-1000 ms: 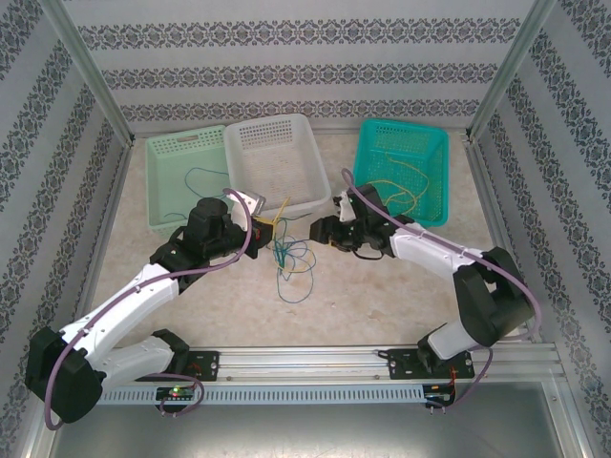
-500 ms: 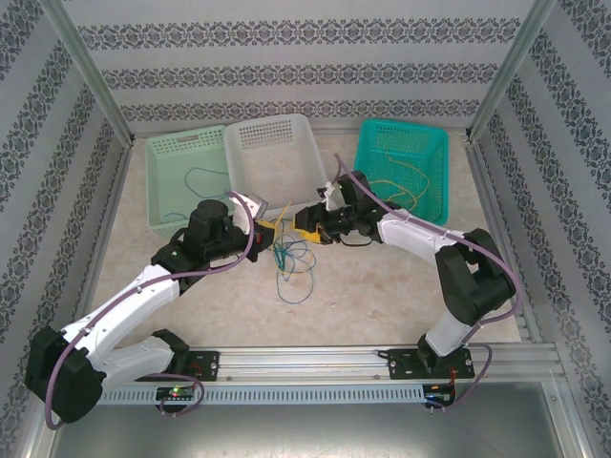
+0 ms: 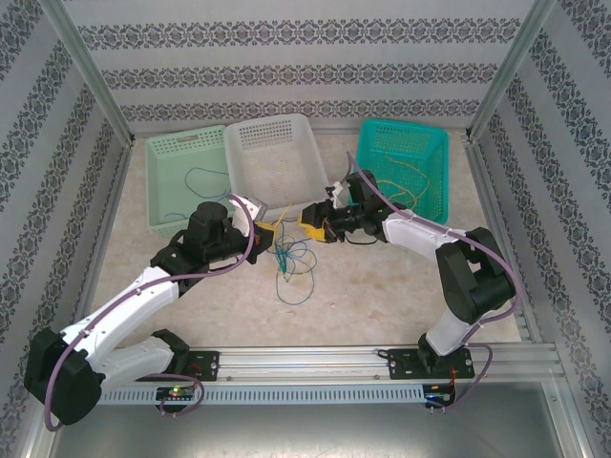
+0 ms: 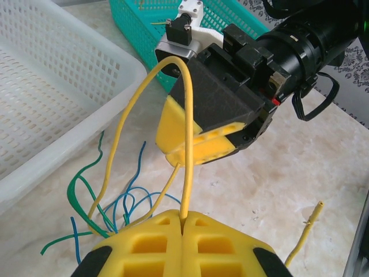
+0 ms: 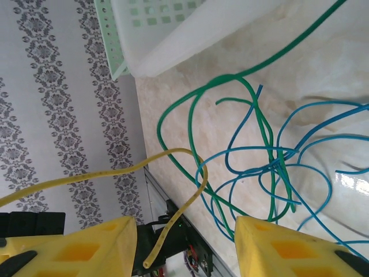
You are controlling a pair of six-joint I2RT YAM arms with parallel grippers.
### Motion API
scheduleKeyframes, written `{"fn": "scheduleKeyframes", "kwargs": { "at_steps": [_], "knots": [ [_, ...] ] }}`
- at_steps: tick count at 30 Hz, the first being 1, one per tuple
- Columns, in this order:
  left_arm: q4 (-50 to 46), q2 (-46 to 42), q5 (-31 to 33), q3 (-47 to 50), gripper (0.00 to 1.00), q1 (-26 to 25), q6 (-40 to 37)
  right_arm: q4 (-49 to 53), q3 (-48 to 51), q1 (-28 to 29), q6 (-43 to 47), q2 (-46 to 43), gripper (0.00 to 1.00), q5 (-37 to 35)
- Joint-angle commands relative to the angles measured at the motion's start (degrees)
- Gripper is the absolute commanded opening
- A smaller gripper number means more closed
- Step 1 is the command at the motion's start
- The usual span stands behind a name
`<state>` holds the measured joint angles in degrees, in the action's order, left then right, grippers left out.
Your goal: Untangle the cables
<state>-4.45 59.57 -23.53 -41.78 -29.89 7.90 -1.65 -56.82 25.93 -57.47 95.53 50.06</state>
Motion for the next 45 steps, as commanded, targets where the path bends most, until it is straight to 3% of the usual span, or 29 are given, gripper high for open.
{"fn": "scheduleKeyframes", "kwargs": {
  "at_steps": [1,8,14,22,28,30,36,45],
  "knots": [
    [1.43,-1.39,0.28,0.25,0.0,0.75,-1.22,-3.46,0.08,-0.18,-2.06,-0.19,0.48,1.86],
    [1.54,-1.34,0.47,0.55,0.0,0.73,-1.37,-4.33,0.59,-0.12,-3.08,-1.04,0.48,2.07],
    [2.7,-1.13,0.81,0.37,0.0,0.68,-1.13,-4.41,-0.47,4.87,-2.73,1.73,0.45,2.45],
    [2.96,-1.26,1.46,0.19,0.0,0.66,-1.07,-5.84,-0.7,7.61,-2.86,3.79,0.35,2.19],
    [4.71,-1.89,1.59,0.75,0.0,0.71,0.17,-4.61,-0.65,8.43,-0.32,4.07,0.14,0.79],
    [5.52,-2.11,1.63,0.96,0.0,0.79,0.81,-3.31,-0.41,8.65,2.76,3.59,0.01,-1.16],
    [9.86,-2.85,3.6,2.33,0.0,0.79,5.47,-0.18,2.55,12.85,15.26,0.24,0.0,-9.94],
    [20.82,-6.89,8.2,5.99,0.0,1.14,14.7,-8.94,16.34,18.54,19.67,-3.5,0.0,-28.37]
  ]
}}
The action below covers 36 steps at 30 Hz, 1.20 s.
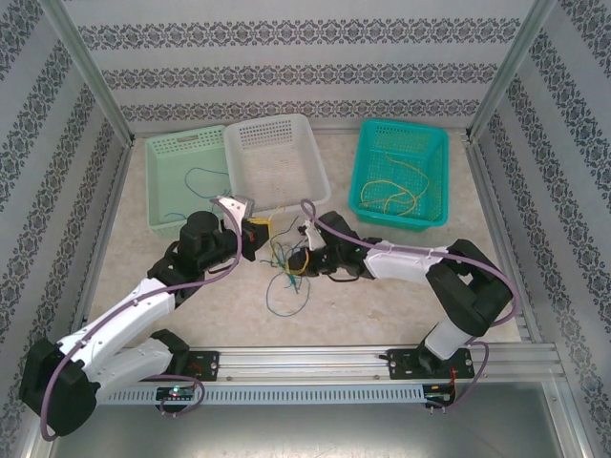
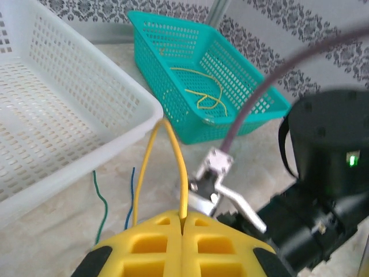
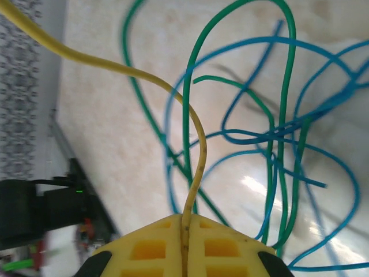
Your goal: Untangle the cables
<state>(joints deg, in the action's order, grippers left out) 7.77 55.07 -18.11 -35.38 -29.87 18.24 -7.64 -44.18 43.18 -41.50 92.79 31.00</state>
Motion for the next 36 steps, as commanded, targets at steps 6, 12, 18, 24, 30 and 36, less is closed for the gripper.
{"fn": "scheduleKeyframes", "kwargs": {
  "at_steps": [6,12,18,24,30,36],
  "knots": [
    [10.16,-6.45,7.41,1.84,0.0,2.19,9.93,-16.03,14.46,1.54,1.4,-3.87,0.0,-18.32],
    [15.25,-7.19,8.55,6.79,0.0,2.69,16.39,-21.75,17.83,1.99,2.18,-6.4,0.0,-21.43],
    [22.04,-8.46,10.37,11.06,0.0,4.02,23.45,-24.76,22.39,4.89,4.52,-11.39,0.0,-32.64],
    [17.69,-9.06,8.74,8.68,0.0,4.77,22.28,-13.81,21.22,4.66,5.6,-13.06,0.05,-35.26],
    [17.47,-6.61,4.04,6.38,0.0,4.83,22.14,-8.7,20.48,4.5,9.68,-22.74,0.67,-39.09],
    [12.95,-5.84,-1.12,4.64,0.0,4.86,18.96,2.0,18.3,-0.5,11.81,-38.59,0.77,-39.71]
  ]
}}
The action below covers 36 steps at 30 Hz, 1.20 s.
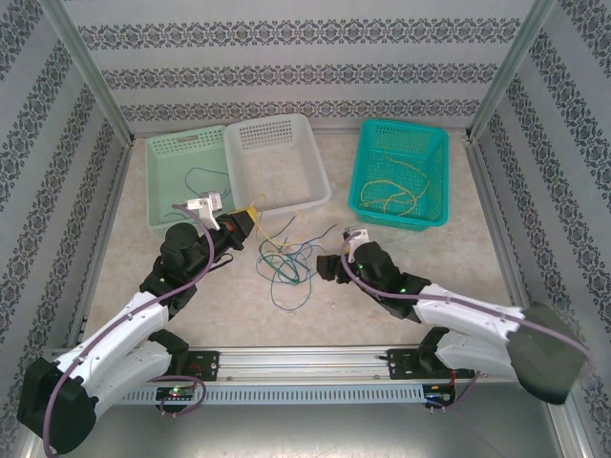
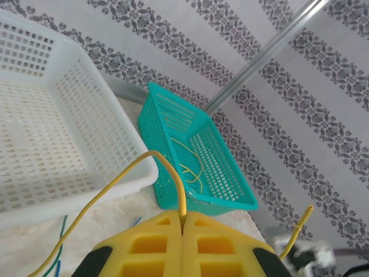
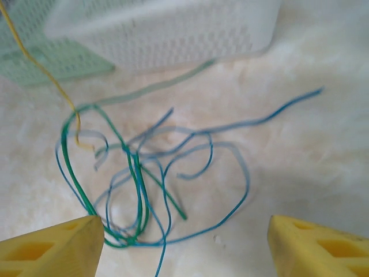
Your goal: Untangle the cables
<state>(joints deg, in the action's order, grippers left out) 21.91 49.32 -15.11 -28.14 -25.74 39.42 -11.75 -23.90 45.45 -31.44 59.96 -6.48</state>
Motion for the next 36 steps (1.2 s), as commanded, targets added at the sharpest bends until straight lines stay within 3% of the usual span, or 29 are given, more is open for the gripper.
{"fn": "scheduleKeyframes", "kwargs": {
  "at_steps": [1,6,8,13,18,22,27,36],
  "knots": [
    [-1.53,-0.02,-5.02,-2.71,0.0,0.71,-2.55,6.37,-1.76,-4.67,0.84,-7.99,0.77,-1.25],
    [3.07,0.19,-6.05,-1.08,0.0,0.71,-0.19,6.12,-3.13,-17.12,-6.21,-11.11,0.74,13.2],
    [5.99,0.4,-5.18,0.11,0.0,0.66,1.16,5.78,-4.46,-17.24,-6.2,-8.35,0.71,16.74],
    [7.8,-0.54,-3.13,0.47,0.0,0.69,1.89,0.52,-5.98,-7.3,-7.47,1.96,0.71,12.68],
    [6.27,-1.59,-3.32,-0.92,0.0,0.76,0.98,-6.47,-8.69,-4.14,-12.63,13.66,0.7,14.33],
    [4.3,-2.12,-2.46,-1.02,0.0,0.71,0.21,-7.94,-12.32,0.39,-5.88,19.66,0.76,18.48],
    [6.22,-1.69,-0.62,0.23,0.0,0.7,1.95,-5.95,-16.01,6.94,4.56,24.51,0.79,18.06],
    [5.36,-2.8,3.1,0.14,0.0,0.69,4.35,-4.98,-19.49,10.16,10.28,33.06,0.77,13.45]
  ]
}}
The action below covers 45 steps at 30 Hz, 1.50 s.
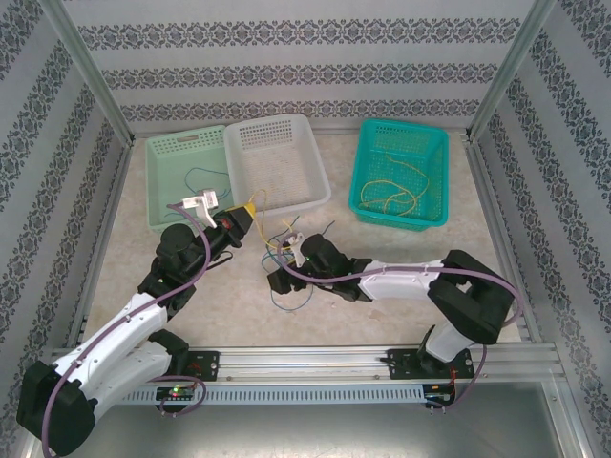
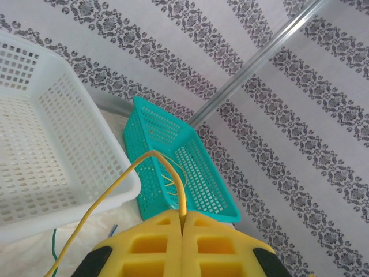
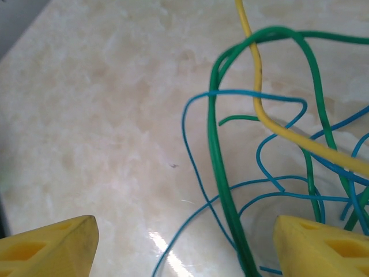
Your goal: Untangle the cables
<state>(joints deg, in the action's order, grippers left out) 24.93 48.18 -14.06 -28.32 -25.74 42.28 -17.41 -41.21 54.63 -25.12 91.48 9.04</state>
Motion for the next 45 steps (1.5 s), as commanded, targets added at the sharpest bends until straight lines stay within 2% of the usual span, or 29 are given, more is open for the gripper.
{"fn": "scheduleKeyframes", "kwargs": {
  "at_steps": [1,2,4,6,8,12,17,22,25,26,28,29,34,36,39,42,45],
  "knots": [
    [2.32,-1.83,2.28,0.32,0.0,0.72,1.73,1.57,-2.73,1.09,4.22,2.53,0.72,-2.97],
    [2.51,-1.9,2.46,0.34,0.0,0.69,2.0,2.67,-3.21,1.09,4.18,3.16,0.65,-3.89],
    [2.49,-2.13,2.61,0.35,0.0,0.76,2.36,2.93,-3.35,1.09,4.0,4.06,0.39,-5.97],
    [1.29,-2.91,3.51,0.07,0.0,0.77,2.11,2.11,-2.23,1.18,3.78,3.68,0.2,-6.53],
    [-2.12,-4.34,5.44,-0.68,0.0,0.8,0.56,1.51,-0.19,1.59,3.61,2.0,0.08,-7.45],
    [-8.94,-8.27,8.69,-3.26,0.01,1.83,-3.47,0.27,6.17,1.79,2.04,-4.02,0.0,-10.53],
    [-11.42,-9.7,9.19,-5.67,0.02,2.79,-5.09,5.71,8.33,1.2,1.22,-7.02,0.0,-12.39],
    [-15.36,-8.02,8.24,-7.63,0.02,2.87,-5.68,3.34,9.73,0.37,-1.23,-8.47,0.0,-13.05],
    [-14.24,-7.8,7.4,-6.98,0.02,2.82,-5.12,3.93,8.26,-0.38,-1.94,-8.19,0.13,-11.68],
    [-14.21,-7.67,7.07,-6.95,0.02,2.85,-5.1,4.53,7.34,-0.49,-1.8,-7.87,0.24,-10.83],
    [-14.12,-7.34,6.34,-7.11,0.02,2.84,-5.34,5.14,5.97,-0.71,-2.54,-8.2,0.6,-10.58],
    [-14.18,-7.26,5.93,-7.25,0.02,2.83,-5.43,4.78,5.72,-0.98,-3.43,-9.02,0.7,-10.51],
    [-13.59,-6.89,3.61,-7.8,0.02,2.87,-6.84,2.76,6.22,-4.91,-8.99,-15.5,0.84,-7.92],
    [-12.71,-6.35,2.17,-7.98,0.02,2.84,-7.26,2.31,7.07,-7.35,-11.01,-18.26,0.86,-5.68],
    [-10.25,-5.24,-1.33,-8.2,0.02,2.88,-7.59,2.92,8.44,-11.98,-14.18,-22.39,0.86,-1.66],
    [-5.86,-3.32,-6.99,-7.97,0.02,2.8,-7.87,2.87,9.31,-19.44,-19.08,-25.8,0.85,4.27],
    [-6.3,-0.59,-13.24,-9.75,0.03,2.8,-10.2,1.3,7.34,-27.7,-26.95,-26.02,0.83,15.28]
  ]
}}
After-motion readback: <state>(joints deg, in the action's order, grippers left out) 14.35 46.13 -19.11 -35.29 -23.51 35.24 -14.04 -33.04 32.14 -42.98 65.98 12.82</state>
